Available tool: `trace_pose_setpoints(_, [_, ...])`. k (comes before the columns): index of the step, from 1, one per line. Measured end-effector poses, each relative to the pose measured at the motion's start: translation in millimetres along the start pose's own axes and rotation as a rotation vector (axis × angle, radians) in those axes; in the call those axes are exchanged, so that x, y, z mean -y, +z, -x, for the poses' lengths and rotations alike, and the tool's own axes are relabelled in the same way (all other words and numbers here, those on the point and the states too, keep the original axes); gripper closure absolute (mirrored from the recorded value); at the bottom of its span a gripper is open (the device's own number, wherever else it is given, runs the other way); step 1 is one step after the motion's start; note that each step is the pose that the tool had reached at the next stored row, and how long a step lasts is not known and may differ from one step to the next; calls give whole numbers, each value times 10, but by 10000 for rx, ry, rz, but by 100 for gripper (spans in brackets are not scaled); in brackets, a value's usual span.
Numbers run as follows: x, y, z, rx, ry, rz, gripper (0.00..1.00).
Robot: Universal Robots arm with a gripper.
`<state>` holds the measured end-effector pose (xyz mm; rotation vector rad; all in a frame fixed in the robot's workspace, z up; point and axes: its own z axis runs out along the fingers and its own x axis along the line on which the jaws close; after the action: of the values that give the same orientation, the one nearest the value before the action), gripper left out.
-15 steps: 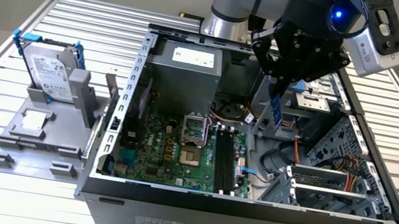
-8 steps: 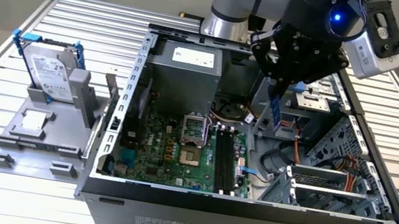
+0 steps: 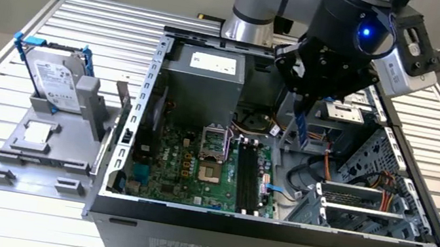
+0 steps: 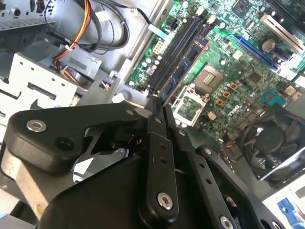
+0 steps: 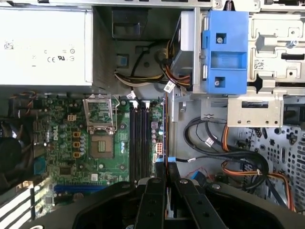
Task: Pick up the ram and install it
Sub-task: 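Insert the ram into the slot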
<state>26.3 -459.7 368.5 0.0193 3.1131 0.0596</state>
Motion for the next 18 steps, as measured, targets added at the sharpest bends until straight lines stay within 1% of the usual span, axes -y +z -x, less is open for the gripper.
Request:
trace_pose_setpoints(2, [1, 17, 1, -1, 0, -3, 100])
trace_pose_setpoints(9, [1, 22, 2, 0, -1, -3, 100])
trace_pose_setpoints(14, [1, 43, 23, 0, -1, -3, 100])
trace_pose_setpoints(18, [3, 93, 59, -1, -1, -3, 100])
